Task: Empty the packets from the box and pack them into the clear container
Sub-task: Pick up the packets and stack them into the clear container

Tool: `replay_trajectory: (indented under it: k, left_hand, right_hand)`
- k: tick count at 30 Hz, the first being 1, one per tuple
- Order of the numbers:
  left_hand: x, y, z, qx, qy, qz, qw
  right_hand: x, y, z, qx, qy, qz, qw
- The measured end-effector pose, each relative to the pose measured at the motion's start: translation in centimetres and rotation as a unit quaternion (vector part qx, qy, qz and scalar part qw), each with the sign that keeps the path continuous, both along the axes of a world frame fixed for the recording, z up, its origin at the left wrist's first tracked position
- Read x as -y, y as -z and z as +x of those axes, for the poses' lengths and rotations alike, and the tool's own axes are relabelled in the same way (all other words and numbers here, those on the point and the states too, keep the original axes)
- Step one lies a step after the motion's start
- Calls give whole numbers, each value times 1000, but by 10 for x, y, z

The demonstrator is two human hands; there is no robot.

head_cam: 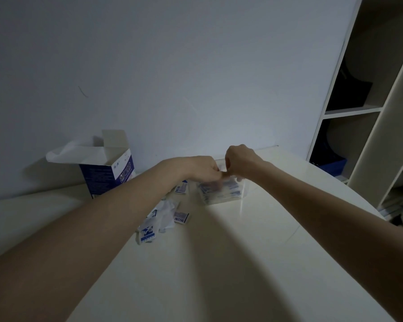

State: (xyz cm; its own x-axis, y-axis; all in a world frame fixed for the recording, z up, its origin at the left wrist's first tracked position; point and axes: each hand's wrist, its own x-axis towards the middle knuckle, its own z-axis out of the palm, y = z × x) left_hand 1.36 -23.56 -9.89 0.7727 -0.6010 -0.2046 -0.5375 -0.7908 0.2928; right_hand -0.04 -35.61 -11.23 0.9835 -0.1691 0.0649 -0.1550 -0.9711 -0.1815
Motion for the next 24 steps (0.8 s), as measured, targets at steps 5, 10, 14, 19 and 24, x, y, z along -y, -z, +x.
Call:
replay_trajectory:
  k: [5, 10, 14, 19, 24]
  left_hand:
    - [2, -8, -5, 139, -63, -38, 988]
    - [16, -11, -21, 108, -105, 88, 985]
    - [23, -14, -26, 58, -98, 123, 986]
    - [25, -11, -22, 61, -113, 111, 985]
    - [27, -9, -18, 15, -133, 109, 985]
  right_hand:
    - [0, -5, -2, 3, 3, -13, 1000]
    - [-5, -7, 0, -99, -9, -45, 994]
    - [-6, -7, 3, -117, -1, -63, 991]
    - [-8, -8, 3, -137, 9, -65, 988]
    - [-8, -7, 5, -137, 11, -72, 988]
